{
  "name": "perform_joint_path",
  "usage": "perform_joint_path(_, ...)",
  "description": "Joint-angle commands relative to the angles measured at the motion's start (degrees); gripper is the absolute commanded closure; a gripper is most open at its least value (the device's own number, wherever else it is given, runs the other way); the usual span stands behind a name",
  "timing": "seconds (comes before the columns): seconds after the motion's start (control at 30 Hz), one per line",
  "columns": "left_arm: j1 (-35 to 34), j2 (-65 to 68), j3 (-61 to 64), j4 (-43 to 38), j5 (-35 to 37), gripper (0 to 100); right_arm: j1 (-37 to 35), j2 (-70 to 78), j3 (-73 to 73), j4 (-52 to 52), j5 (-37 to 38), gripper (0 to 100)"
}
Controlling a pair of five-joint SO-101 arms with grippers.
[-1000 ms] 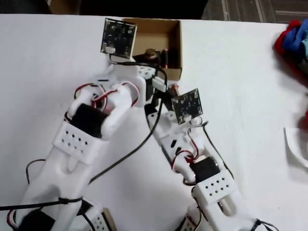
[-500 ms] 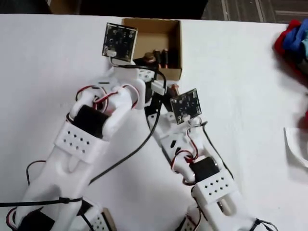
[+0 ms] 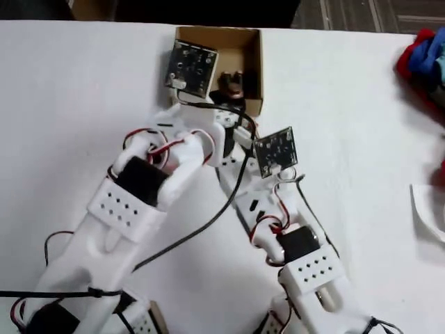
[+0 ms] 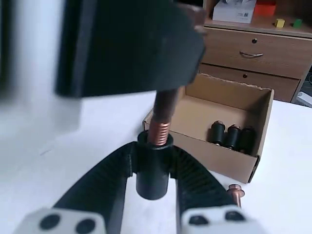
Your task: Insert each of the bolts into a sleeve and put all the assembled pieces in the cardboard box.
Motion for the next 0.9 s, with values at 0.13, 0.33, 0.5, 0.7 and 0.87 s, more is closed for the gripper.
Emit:
perform_joint_path(0.13, -1.6, -0.2, 2.6, -1.0, 0.7, 97, 3.0, -1.9, -5.2, -2.2, -0.2, 97.8)
perform_joint_path(0.33, -1.5, -0.2, 6.1, -3.8, 0.3, 97, 4.4, -2.0, -6.1, -2.1, -0.2, 97.8)
perform_joint_path(0.5, -1.8, -0.4, 5.8, -3.8, 0.3, 90, 4.3, -2.0, -6.1, -1.8, -0.2, 97.8)
perform_joint_path(0.7, -1.8, -0.7, 3.9, -3.4, 0.2, 82, 4.2, -1.5, -6.0, -1.8, -0.2, 97.8)
perform_joint_path(0.87, -1.8, -0.7, 1.8, -3.3, -4.5, 83, 4.2, -1.5, -6.0, -1.8, -0.2, 97.8)
